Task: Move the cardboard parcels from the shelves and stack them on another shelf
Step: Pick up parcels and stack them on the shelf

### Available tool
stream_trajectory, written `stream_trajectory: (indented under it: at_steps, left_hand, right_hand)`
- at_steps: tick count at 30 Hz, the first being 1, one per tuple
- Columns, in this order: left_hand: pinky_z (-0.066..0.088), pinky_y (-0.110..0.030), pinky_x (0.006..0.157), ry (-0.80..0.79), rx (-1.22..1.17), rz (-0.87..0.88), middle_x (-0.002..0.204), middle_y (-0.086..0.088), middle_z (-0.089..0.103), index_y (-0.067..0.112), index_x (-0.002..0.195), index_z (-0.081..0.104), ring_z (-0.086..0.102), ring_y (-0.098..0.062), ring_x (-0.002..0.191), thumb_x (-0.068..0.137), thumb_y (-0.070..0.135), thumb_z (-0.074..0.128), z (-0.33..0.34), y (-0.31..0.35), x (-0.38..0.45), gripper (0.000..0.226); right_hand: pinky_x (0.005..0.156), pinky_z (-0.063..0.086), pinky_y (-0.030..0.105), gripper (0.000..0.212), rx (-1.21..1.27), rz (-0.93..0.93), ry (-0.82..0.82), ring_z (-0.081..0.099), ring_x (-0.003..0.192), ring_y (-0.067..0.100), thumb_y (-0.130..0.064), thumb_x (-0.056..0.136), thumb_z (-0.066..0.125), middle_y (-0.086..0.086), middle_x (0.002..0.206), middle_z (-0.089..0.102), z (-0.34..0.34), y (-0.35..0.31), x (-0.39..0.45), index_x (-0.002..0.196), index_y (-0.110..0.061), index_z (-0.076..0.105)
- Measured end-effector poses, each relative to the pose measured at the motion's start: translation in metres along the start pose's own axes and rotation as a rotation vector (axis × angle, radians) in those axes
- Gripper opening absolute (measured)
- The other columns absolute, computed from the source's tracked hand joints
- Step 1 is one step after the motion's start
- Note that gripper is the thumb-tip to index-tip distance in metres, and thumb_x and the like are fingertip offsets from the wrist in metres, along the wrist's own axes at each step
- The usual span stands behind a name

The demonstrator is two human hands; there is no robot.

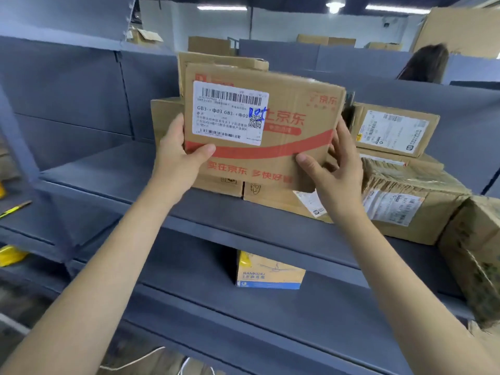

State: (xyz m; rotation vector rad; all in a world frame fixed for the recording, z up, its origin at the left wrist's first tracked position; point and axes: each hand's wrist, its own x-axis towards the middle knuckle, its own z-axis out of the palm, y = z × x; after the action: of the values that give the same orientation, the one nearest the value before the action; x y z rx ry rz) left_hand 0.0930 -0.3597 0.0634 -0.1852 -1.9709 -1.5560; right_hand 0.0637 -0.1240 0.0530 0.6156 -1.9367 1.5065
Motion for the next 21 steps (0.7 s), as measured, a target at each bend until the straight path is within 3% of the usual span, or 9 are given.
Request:
stream_trajectory:
  at_steps: [2, 11, 16, 21]
  left_hand:
    - [0.050, -0.026, 0.088, 0.033, 0.003, 0.025, 0.119, 0.013, 0.063, 0.027, 0.124, 0.050, 0.058, -0.003, 0.112, 0.088, 0.001, 0.060, -0.016, 0.004, 0.016, 0.045]
    - [0.046, -0.030, 0.098, -0.001, -0.014, 0.160, 0.122, 0.012, 0.061, 0.028, 0.127, 0.047, 0.056, -0.002, 0.114, 0.089, 0.006, 0.058, -0.085, -0.017, 0.115, 0.045]
    - [0.046, -0.034, 0.100, -0.055, 0.044, 0.193, 0.125, 0.011, 0.059, 0.026, 0.128, 0.044, 0.053, -0.004, 0.117, 0.088, 0.013, 0.060, -0.110, -0.034, 0.177, 0.045]
    - [0.046, -0.025, 0.094, -0.106, 0.120, 0.143, 0.122, 0.012, 0.055, 0.019, 0.130, 0.040, 0.052, -0.005, 0.112, 0.090, 0.014, 0.061, -0.114, -0.056, 0.222, 0.045]
  right_hand:
    - [0.100, 0.048, 0.033, 0.079, 0.001, -0.043, 0.014, 0.051, 0.124, 0.008, -0.023, 0.083, 0.071, -0.005, 0.140, 0.050, 0.019, -0.011, 0.015, 0.149, -0.016, 0.028]
    - [0.094, 0.052, 0.034, 0.072, -0.051, -0.145, 0.093, 0.053, 0.118, 0.009, -0.026, 0.087, 0.065, -0.006, 0.136, 0.053, 0.109, -0.036, 0.082, 0.148, -0.021, 0.029]
    - [0.089, 0.048, 0.016, 0.066, -0.123, -0.158, 0.142, 0.054, 0.117, 0.008, -0.021, 0.088, 0.061, -0.002, 0.134, 0.055, 0.151, -0.034, 0.119, 0.146, -0.012, 0.032]
    - [0.086, 0.043, 0.004, 0.060, -0.187, -0.076, 0.134, 0.052, 0.107, -0.007, -0.012, 0.088, 0.061, -0.012, 0.126, 0.055, 0.180, -0.017, 0.149, 0.143, -0.014, 0.035]
